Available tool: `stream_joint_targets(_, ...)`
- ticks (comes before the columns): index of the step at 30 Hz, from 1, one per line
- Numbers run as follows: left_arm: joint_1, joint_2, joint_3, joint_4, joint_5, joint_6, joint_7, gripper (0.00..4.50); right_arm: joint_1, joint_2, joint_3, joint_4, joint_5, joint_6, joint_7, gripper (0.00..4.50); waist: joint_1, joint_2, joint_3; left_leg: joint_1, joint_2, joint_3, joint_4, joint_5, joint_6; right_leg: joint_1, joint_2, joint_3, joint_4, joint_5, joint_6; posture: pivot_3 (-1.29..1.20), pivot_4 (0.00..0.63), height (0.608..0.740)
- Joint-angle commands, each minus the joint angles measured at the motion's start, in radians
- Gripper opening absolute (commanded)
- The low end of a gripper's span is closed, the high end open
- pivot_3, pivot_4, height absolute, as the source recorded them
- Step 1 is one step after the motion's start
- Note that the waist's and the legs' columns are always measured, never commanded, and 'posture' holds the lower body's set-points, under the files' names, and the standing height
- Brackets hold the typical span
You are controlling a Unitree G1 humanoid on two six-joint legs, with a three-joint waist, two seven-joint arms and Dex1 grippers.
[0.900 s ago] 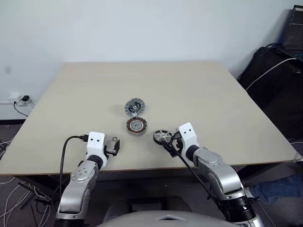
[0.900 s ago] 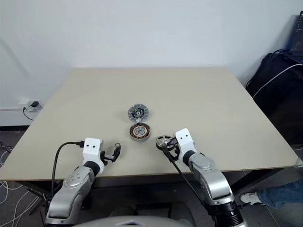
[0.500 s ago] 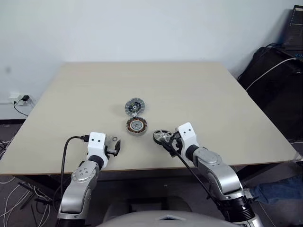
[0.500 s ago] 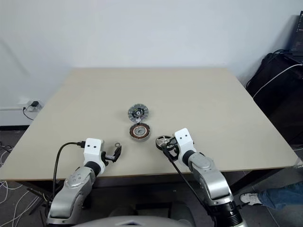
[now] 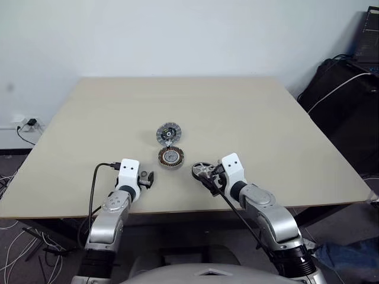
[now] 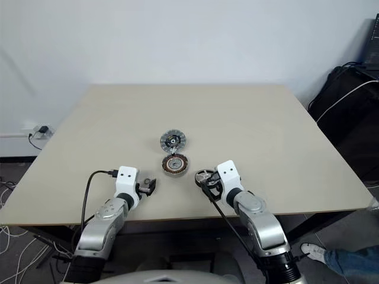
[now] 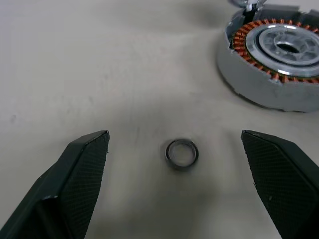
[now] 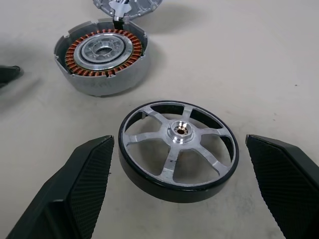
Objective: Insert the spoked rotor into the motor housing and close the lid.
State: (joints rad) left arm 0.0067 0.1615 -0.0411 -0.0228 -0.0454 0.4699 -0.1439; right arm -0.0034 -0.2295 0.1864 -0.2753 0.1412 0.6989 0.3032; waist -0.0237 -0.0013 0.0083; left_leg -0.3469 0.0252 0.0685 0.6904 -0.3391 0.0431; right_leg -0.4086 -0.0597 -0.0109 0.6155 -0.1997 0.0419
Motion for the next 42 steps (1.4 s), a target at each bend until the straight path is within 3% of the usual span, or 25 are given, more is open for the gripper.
stream_joint_targets(1, -0.051, -0.001, -0.003, 0.044, 0.004, -0.033, -0.016, 4.47, -0.016, 0.003, -0.015, -0.018, 0.002, -0.022, -0.001, 4.50, 0.000, 0.000, 0.000, 0.000, 0.000, 0.000, 0.000, 0.000, 0.000, 0.000, 0.000, 0.000, 0.000, 0.000, 0.000, 0.00, 0.000, 0.740)
stream_joint_targets(13, -0.070, 0.005, -0.045, 0.122, 0.032, -0.015, -0.047, 4.47, 0.005, 0.007, -0.024, -0.034, 0.002, -0.023, -0.014, 4.50, 0.000, 0.000, 0.000, 0.000, 0.000, 0.000, 0.000, 0.000, 0.000, 0.000, 0.000, 0.000, -0.001, 0.000, 0.000, 0.00, 0.000, 0.740)
stream_joint_targets(16, -0.057, 0.002, -0.043, 0.117, 0.034, -0.008, -0.044, 3.86, 0.006, 0.008, -0.023, -0.033, 0.003, -0.023, -0.016, 4.50, 0.000, 0.000, 0.000, 0.000, 0.000, 0.000, 0.000, 0.000, 0.000, 0.001, 0.000, 0.000, -0.001, 0.000, 0.000, 0.00, 0.000, 0.740)
stream_joint_targets(26, -0.009, 0.005, -0.041, 0.066, 0.034, 0.019, -0.033, 0.66, -0.001, 0.011, -0.017, -0.026, 0.004, -0.021, -0.017, 4.50, -0.004, 0.001, -0.001, 0.001, 0.000, 0.000, 0.000, 0.000, 0.000, 0.001, 0.000, 0.000, 0.000, 0.000, 0.000, 0.00, 0.000, 0.740)
stream_joint_targets(35, 0.003, 0.001, -0.041, -0.083, 0.016, 0.065, -0.039, 0.67, -0.004, 0.019, -0.015, -0.019, 0.003, -0.021, -0.019, 4.50, -0.004, 0.000, 0.000, 0.000, 0.000, 0.000, 0.000, 0.000, 0.000, 0.000, 0.000, 0.000, 0.000, 0.000, 0.000, 0.00, 0.000, 0.740)
stream_joint_targets(42, -0.138, -0.021, -0.111, -0.116, 0.024, 0.054, -0.087, 0.67, -0.015, 0.025, -0.008, -0.009, 0.002, -0.024, -0.015, 4.50, 0.005, -0.001, 0.001, 0.000, 0.000, -0.001, 0.000, 0.000, 0.000, 0.000, 0.000, 0.000, 0.000, 0.000, 0.000, 0.00, 0.000, 0.740)
